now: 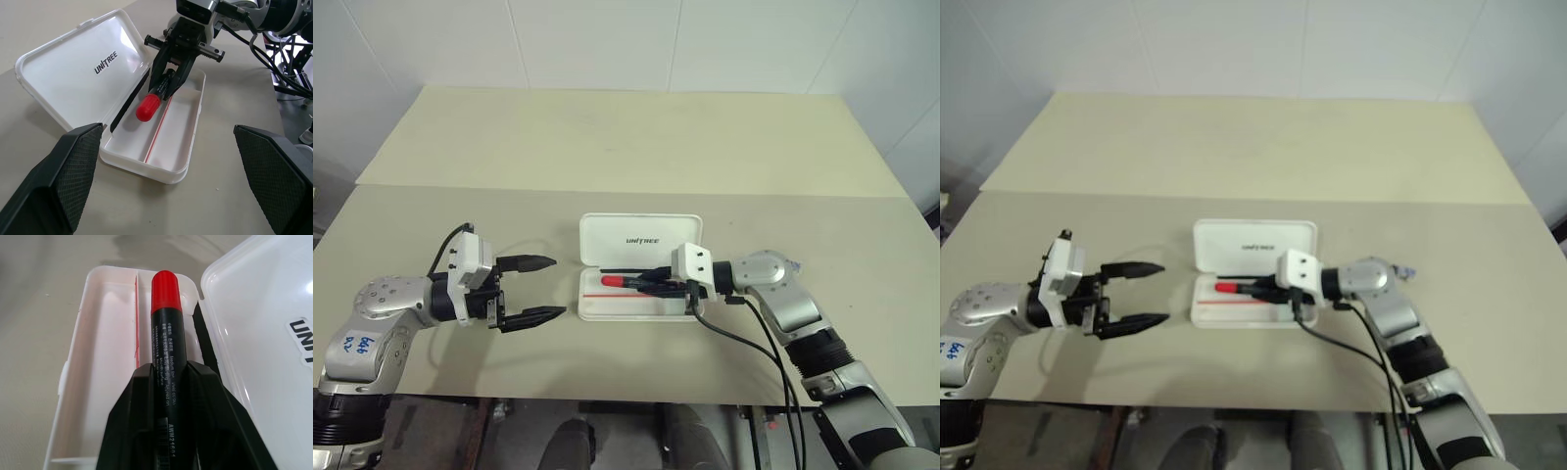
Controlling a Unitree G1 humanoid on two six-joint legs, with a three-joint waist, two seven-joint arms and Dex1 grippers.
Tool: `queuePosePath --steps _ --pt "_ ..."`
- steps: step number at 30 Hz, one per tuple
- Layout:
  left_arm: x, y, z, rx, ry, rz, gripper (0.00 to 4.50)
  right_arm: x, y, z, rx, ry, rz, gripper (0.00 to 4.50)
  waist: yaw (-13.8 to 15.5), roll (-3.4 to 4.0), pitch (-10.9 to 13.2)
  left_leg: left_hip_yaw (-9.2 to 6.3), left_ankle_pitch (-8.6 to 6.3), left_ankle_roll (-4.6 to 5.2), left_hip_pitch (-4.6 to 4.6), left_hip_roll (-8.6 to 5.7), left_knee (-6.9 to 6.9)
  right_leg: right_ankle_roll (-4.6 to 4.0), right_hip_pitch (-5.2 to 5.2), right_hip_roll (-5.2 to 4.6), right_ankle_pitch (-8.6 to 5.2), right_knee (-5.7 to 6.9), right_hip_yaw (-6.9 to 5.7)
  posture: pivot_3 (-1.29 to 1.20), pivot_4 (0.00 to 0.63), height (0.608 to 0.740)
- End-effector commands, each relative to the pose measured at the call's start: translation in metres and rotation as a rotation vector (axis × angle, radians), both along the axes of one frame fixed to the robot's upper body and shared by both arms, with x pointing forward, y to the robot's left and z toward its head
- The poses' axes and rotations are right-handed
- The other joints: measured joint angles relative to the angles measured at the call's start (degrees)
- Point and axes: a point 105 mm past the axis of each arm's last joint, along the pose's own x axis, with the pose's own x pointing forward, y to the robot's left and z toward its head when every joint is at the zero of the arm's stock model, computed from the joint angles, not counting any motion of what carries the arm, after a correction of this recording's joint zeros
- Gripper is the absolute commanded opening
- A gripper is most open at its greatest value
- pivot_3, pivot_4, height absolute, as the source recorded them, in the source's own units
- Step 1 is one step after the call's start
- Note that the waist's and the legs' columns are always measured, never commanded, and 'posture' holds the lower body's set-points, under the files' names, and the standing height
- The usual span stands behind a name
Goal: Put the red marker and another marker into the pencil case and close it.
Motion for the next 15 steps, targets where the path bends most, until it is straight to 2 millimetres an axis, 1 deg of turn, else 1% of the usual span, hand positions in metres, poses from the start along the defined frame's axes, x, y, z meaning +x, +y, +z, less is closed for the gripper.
queuePosePath --steps 1,2,4,10,15 --pt "-0.001 -0.003 0.004 0.000 -0.034 -0.019 4.50 0.003 0.000 0.000 -0.018 -0.017 -0.003 2.28 0.0 0.00 0.0 0.00 0.00 0.00 0.00 0.00 0.00 -0.01 0.00 0.00 0.01 0.01 0.00 0.00 0.150 0.740" --pt "-0.001 -0.003 0.004 0.001 -0.035 -0.020 4.50 0.003 0.002 0.003 -0.007 -0.020 0.001 2.66 0.0 0.00 0.0 0.00 0.01 -0.01 0.00 0.00 0.00 -0.01 0.00 0.01 0.01 0.01 0.00 0.00 0.150 0.740" --pt "0.000 -0.003 0.004 0.001 -0.036 -0.020 4.50 0.003 0.004 0.010 0.035 -0.013 -0.002 2.66 0.0 0.00 0.0 -0.01 0.01 -0.01 0.00 0.02 -0.01 -0.02 0.00 0.03 0.01 0.01 -0.01 0.00 0.150 0.740" --pt "0.000 -0.002 0.004 0.005 -0.040 -0.021 4.50 -0.003 0.008 0.032 0.171 0.050 0.021 2.66 -0.1 0.00 0.0 -0.03 0.01 -0.01 -0.01 0.02 -0.02 -0.02 0.00 0.02 0.01 -0.01 -0.01 0.00 0.150 0.740" --pt "-0.001 -0.001 0.003 0.003 -0.039 -0.015 4.50 -0.010 0.007 0.048 0.257 0.086 0.033 2.66 0.0 0.00 0.0 -0.08 0.01 -0.01 -0.02 0.03 -0.03 -0.02 0.00 0.00 0.01 -0.03 -0.01 0.00 0.150 0.740"
